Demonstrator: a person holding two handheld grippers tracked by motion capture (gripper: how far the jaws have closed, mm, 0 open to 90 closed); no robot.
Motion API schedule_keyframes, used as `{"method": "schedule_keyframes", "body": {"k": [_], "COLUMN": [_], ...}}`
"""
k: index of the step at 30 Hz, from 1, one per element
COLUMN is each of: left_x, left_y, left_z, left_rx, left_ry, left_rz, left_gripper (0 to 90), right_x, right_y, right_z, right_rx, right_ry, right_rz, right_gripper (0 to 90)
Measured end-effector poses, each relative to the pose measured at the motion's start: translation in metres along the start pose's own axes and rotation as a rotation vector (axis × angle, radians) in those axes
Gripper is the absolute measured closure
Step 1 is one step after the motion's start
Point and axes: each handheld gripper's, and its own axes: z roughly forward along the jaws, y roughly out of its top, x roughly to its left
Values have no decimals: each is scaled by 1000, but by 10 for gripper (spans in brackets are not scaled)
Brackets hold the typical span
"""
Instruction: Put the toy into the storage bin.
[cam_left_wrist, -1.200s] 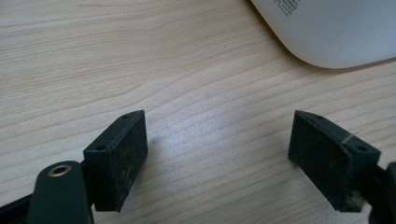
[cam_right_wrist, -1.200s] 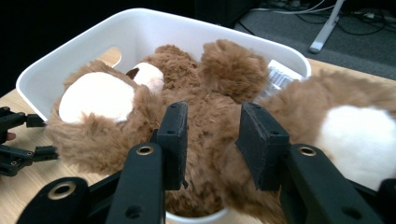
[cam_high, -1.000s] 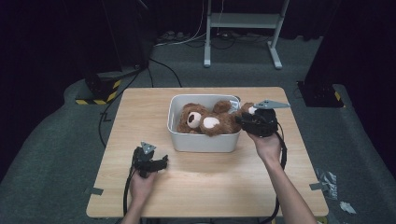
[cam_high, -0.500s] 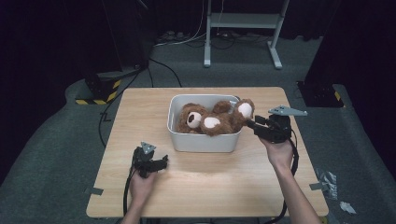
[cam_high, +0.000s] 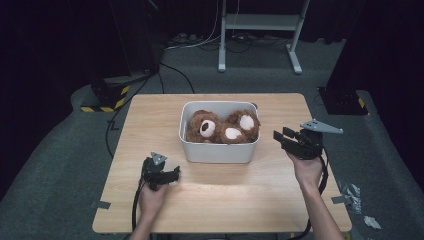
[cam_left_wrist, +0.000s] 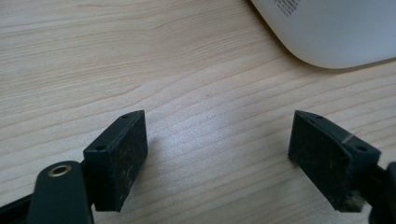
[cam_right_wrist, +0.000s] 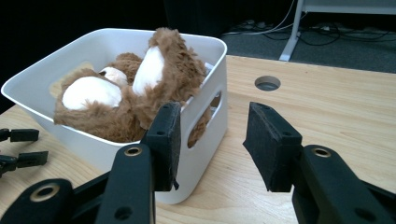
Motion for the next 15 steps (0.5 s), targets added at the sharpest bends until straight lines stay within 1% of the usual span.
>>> {"method": "schedule_keyframes", "body": {"k": [15], "left_x": [0], "left_y": [0], "left_z": [0], "left_rx": [0], "left_ry": [0], "left_rz": [1], "left_gripper": [196], "right_x": [-17], "right_y": [-21], "right_z": [-17], "right_rx": [-53], "right_ry": [-32], "right_rz": [43], "right_gripper": [533]}}
